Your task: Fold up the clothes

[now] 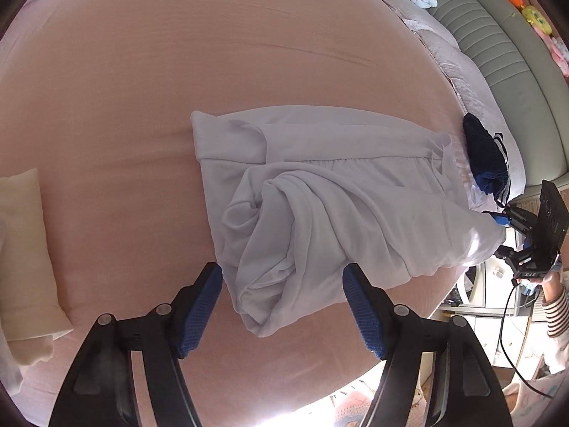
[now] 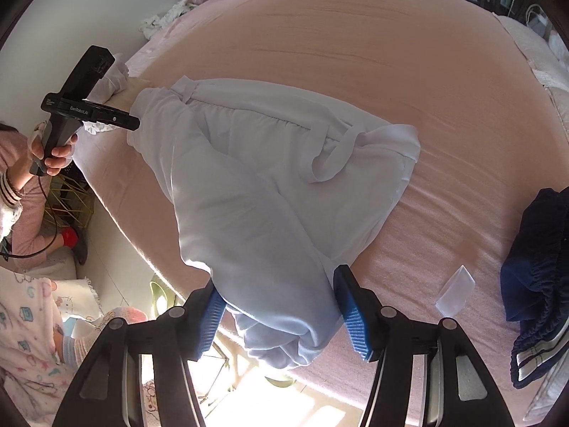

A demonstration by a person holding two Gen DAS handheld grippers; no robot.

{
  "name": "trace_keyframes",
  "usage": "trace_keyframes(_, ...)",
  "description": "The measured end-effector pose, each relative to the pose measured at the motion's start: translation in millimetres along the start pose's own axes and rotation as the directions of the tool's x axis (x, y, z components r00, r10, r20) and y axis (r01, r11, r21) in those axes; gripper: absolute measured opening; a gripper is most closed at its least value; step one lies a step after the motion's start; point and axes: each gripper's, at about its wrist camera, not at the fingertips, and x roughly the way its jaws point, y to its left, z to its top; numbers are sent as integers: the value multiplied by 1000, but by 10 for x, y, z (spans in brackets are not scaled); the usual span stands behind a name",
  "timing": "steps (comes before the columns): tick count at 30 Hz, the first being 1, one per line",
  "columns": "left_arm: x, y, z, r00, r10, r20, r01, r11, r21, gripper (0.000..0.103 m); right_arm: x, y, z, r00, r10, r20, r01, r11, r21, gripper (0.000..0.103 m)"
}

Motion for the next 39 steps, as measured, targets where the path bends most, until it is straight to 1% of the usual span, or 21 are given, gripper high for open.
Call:
trace_keyframes(2,11,-70,37,999,24,22,-24,999,22,69,0,7,6,1000,-29,12,29,1000,-6,64)
trace_keyframes(4,57,-115,77,1000,12,26,-13,999,31,69,-17,-3,13,999,-28,24,28,1000,-2,64)
trace_keyframes(7,180,-129,87,999,20,31,-21,999,28,69,-25,-27,20,999,-24,36,24,1000,4,64)
trace_keyframes(8,218,-130,91,999,22,33,-23,999,25,69,-23,-33,15,999,-20,37,19,1000,6,64)
trace_keyframes(10,256,-66,97,998,18,54,-17,1000,-14,69,-23,-45,-3,999,-13,41,13,1000,13,64)
trace_keyframes(13,296,22,101,998,-5,63,10,997,-79,69,-43,-78,-54,999,0,40,-2,999,40,64)
trace_keyframes(16,307,35,97,997,1,71,5,996,-85,69,-76,-89,-107,999,-3,39,2,999,38,64)
trace_keyframes(19,316,-7,100,997,31,75,-27,998,-62,69,-76,-58,-132,999,-18,41,17,1000,8,64)
trace_keyframes(22,339,-11,121,996,40,77,-36,998,-60,69,-58,-8,-133,998,-31,53,32,999,-17,64)
trace_keyframes(24,349,9,125,996,37,80,-31,997,-66,69,-24,4,-136,997,-65,49,65,998,-16,64)
trace_keyframes(26,356,24,126,996,35,85,-29,997,-70,70,-1,9,-134,996,-74,49,74,997,-10,64)
trace_keyframes(28,361,22,122,995,41,94,-35,997,-65,70,40,11,-119,991,-132,34,132,991,4,64)
trace_keyframes(29,364,20,123,994,44,96,-38,997,-61,70,63,11,-107,989,-143,22,143,990,19,63)
trace_keyframes(31,372,17,126,994,49,99,-44,998,-54,70,109,11,-81,988,-157,-2,157,986,53,55)
trace_keyframes(32,374,18,128,994,52,99,-47,997,-53,70,132,11,-68,987,-163,-14,164,984,70,45)
trace_keyframes(34,371,10,136,993,64,99,-59,997,-48,70,141,48,-49,980,-201,-14,201,977,77,44)
trace_keyframes(36,360,-19,137,990,87,111,-84,996,-36,70,159,82,-25,974,-225,-19,226,971,75,38)
trace_keyframes(38,346,-71,117,982,124,141,-123,992,-17,70,162,90,-9,973,-228,-29,229,969,92,37)
trace_keyframes(39,337,-117,90,974,152,166,-155,988,1,70,154,84,-6,973,-230,-28,231,968,94,35)
